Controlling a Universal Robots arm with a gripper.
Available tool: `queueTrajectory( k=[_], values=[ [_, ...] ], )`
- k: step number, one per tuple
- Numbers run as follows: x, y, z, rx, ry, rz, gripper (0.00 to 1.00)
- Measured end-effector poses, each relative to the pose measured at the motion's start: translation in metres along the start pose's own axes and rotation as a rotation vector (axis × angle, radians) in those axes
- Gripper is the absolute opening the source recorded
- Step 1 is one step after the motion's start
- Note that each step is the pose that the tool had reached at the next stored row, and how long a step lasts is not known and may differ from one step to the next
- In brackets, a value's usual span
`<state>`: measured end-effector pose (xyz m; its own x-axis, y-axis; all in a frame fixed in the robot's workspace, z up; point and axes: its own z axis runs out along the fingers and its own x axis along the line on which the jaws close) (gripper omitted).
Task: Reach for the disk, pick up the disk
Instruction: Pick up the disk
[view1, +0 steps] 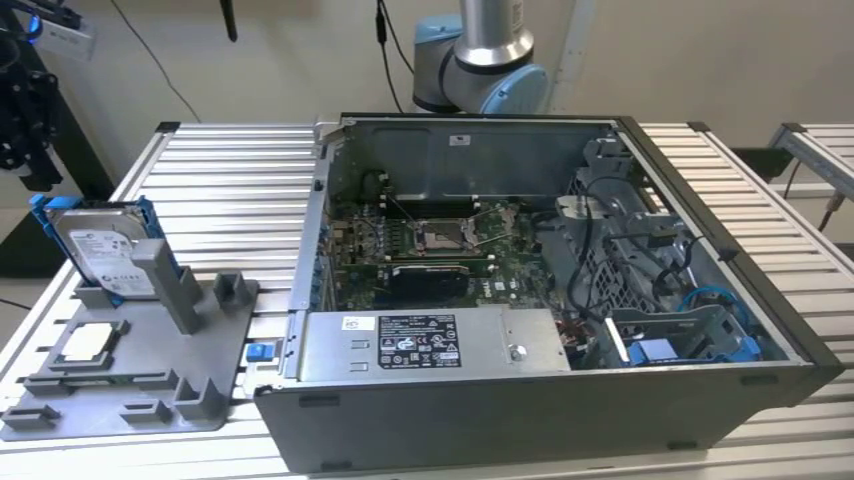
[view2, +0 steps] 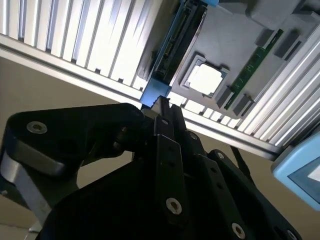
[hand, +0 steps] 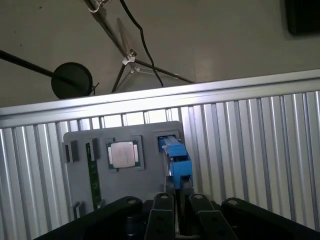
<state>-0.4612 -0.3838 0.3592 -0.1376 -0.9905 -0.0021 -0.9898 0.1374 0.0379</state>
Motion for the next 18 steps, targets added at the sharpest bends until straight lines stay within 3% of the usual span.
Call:
queueTrajectory(
  k=[10, 18],
  values=[
    [-0.0002, -0.0004, 0.0005, 0.0001, -0.0001, 0.0, 1.0],
    [-0.0015, -0.0005, 0.0124, 0.0004, 0.0012, -0.035, 1.0]
  ],
)
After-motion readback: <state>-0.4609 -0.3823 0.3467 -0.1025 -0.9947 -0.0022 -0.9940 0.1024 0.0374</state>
